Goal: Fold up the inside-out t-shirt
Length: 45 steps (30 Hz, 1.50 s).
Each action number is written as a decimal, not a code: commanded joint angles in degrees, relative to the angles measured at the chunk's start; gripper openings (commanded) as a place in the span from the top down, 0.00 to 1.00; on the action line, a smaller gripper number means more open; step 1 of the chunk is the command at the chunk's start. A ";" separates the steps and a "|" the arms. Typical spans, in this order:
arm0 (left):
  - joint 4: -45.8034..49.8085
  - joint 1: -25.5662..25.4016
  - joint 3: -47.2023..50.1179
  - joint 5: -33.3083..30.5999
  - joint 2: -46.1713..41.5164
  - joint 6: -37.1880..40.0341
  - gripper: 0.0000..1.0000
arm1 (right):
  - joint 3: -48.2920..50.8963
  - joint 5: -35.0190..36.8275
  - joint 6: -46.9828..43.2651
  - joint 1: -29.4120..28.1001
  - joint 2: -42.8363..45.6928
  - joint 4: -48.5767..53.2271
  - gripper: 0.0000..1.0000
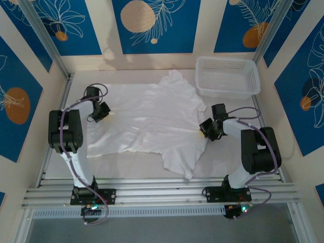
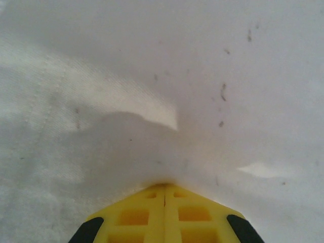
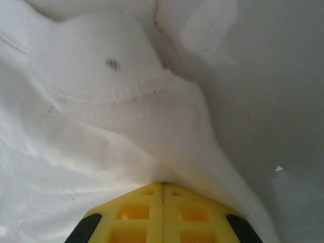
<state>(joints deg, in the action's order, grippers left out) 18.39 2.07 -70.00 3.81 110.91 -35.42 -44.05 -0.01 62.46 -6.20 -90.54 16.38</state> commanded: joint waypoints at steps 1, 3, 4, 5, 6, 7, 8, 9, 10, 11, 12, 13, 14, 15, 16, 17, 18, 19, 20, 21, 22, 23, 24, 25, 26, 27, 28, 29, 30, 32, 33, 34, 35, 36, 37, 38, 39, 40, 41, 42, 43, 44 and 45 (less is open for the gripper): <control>-3.59 0.44 2.82 7.63 -6.56 1.44 0.79 | -4.48 -2.02 -5.69 0.04 5.05 5.92 1.00; -3.76 -0.12 4.88 9.63 -13.98 1.23 0.60 | -5.76 -2.31 -8.58 -0.11 10.07 9.60 0.96; -3.55 -0.47 5.91 9.80 -17.50 1.33 0.53 | -5.73 -1.34 -9.06 0.03 12.54 11.69 0.93; -2.89 -0.99 7.12 9.81 -21.43 1.38 0.48 | -5.06 0.35 -8.97 -0.04 15.87 14.24 0.89; -1.90 -1.50 8.34 9.89 -25.38 1.33 0.45 | -3.67 2.35 -8.29 -0.11 19.32 16.70 0.85; -1.01 -1.98 9.54 9.70 -28.60 1.24 0.43 | -2.09 4.04 -7.32 -0.23 22.45 18.65 0.82; 0.15 -2.62 11.08 9.19 -32.22 1.25 0.42 | 0.26 5.43 -6.05 -0.65 26.28 20.55 0.79; 1.17 -3.41 12.67 8.33 -35.85 1.46 0.41 | 3.01 6.33 -5.14 -1.36 29.98 21.73 0.76; 2.32 -4.11 14.20 7.15 -38.74 1.85 0.41 | 5.20 6.66 -4.70 -2.20 32.81 22.30 0.73; 4.16 -5.03 15.72 4.88 -41.85 2.29 0.41 | 7.76 6.61 -4.51 -3.13 35.62 22.91 0.69; 6.14 -5.90 17.10 2.33 -44.81 2.50 0.41 | 9.72 6.89 -4.22 -4.01 37.53 23.75 0.67; 7.75 -6.40 18.45 0.47 -47.15 2.46 0.41 | 11.00 7.12 -3.49 -4.54 38.34 24.67 0.66; 9.33 -6.71 19.89 -1.09 -49.43 2.40 0.41 | 12.29 6.64 -3.07 -4.80 38.32 25.37 0.66; 10.95 -6.87 21.22 -2.54 -51.57 2.17 0.41 | 13.39 5.65 -2.96 -5.09 37.55 25.39 0.66; 12.26 -6.91 22.38 -3.63 -53.03 1.95 0.41 | 14.03 4.66 -2.93 -5.45 36.49 25.00 0.66; 13.96 -6.90 23.36 -4.96 -54.50 1.68 0.41 | 14.60 3.64 -2.95 -6.18 34.83 24.07 0.65; 15.76 -6.89 24.11 -6.38 -55.67 1.63 0.41 | 14.76 3.21 -2.83 -7.09 33.02 22.86 0.65; 17.10 -6.90 24.71 -7.50 -56.49 1.52 0.41 | 14.89 3.25 -2.82 -8.01 31.47 21.44 0.64; 18.27 -6.90 25.48 -8.67 -57.41 1.30 0.41 | 14.88 3.63 -2.71 -9.17 29.54 19.55 0.64; 19.04 -6.90 26.22 -9.65 -58.23 0.88 0.40 | 14.88 3.87 -2.40 -9.78 27.56 17.69 0.64; 19.37 -6.89 26.91 -10.03 -58.86 0.54 0.40 | 14.79 3.53 -2.18 -10.01 25.77 16.18 0.64; 19.36 -6.90 27.63 -9.92 -59.59 0.18 0.40 | 14.49 2.87 -2.15 -9.96 23.75 14.55 0.64; 19.27 -6.94 28.25 -9.72 -60.28 -0.32 0.40 | 13.80 2.30 -2.21 -10.02 22.02 13.55 0.65; 19.30 -6.89 28.69 -9.62 -60.82 -0.75 0.40 | 13.29 1.88 -2.32 -10.12 20.90 12.88 0.65; 19.23 -6.94 29.18 -9.45 -61.35 -1.13 0.40 | 12.68 1.55 -2.66 -10.28 19.99 12.26 0.66; 19.18 -6.88 29.68 -9.35 -61.87 -1.41 0.39 | 12.35 1.60 -2.82 -10.50 19.36 11.95 0.67; 19.30 -6.90 30.11 -9.43 -62.11 -1.65 0.39 | 12.24 1.82 -2.97 -10.67 19.11 11.61 0.67; 19.59 -6.90 30.34 -9.44 -62.26 -1.76 0.39 | 12.51 2.29 -2.96 -10.84 18.94 11.19 0.67; 19.93 -6.90 30.68 -9.44 -62.36 -1.85 0.39 | 12.65 2.71 -2.79 -10.73 18.77 10.90 0.67; 20.44 -6.90 31.08 -9.35 -62.35 -2.01 0.39 | 12.93 3.09 -2.69 -10.51 18.60 10.31 0.68; 20.74 -6.90 31.26 -9.35 -62.31 -1.99 0.39 | 12.70 3.08 -2.70 -10.44 18.61 10.22 0.68; 20.96 -6.90 31.32 -9.34 -62.42 -2.01 0.39 | 12.59 3.13 -2.76 -10.50 18.77 10.10 0.68; 21.14 -6.90 31.31 -9.35 -62.48 -2.01 0.39 | 12.50 3.18 -2.94 -10.50 18.95 10.12 0.68; 21.31 -6.89 31.21 -9.35 -62.70 -2.01 0.39 | 12.25 3.25 -3.24 -10.52 19.29 10.48 0.69; 21.36 -6.90 31.08 -9.35 -62.92 -2.06 0.39 | 12.03 3.26 -3.66 -10.57 19.80 10.67 0.69; 21.49 -6.90 30.85 -9.29 -63.18 -2.16 0.39 | 11.83 3.33 -4.07 -10.61 20.34 11.11 0.71; 21.49 -6.90 30.61 -9.16 -63.35 -2.24 0.39 | 11.65 3.59 -4.25 -10.50 21.06 12.14 0.72; 21.57 -6.90 30.32 -9.18 -63.45 -2.34 0.39 | 11.48 3.68 -4.56 -10.50 21.53 12.70 0.73; 21.66 -6.90 30.05 -9.18 -63.64 -2.53 0.39 | 11.36 3.59 -4.78 -10.50 22.25 13.53 0.74; 21.70 -6.89 29.94 -9.18 -63.71 -2.61 0.39 | 11.36 3.49 -4.80 -10.55 22.87 14.20 0.74; 21.80 -6.90 29.86 -9.26 -63.72 -2.68 0.39 | 11.51 3.25 -4.85 -10.50 23.39 14.60 0.74; 21.92 -6.90 29.83 -9.33 -63.72 -2.86 0.39 | 11.70 3.03 -4.76 -10.50 23.80 14.88 0.74; 21.93 -6.90 29.98 -9.27 -63.72 -2.91 0.39 | 11.92 2.76 -4.63 -10.50 24.13 15.10 0.73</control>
<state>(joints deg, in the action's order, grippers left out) 38.65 -4.75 -39.09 -4.60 47.81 -37.43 -31.14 4.05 58.43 -16.45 -68.10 31.81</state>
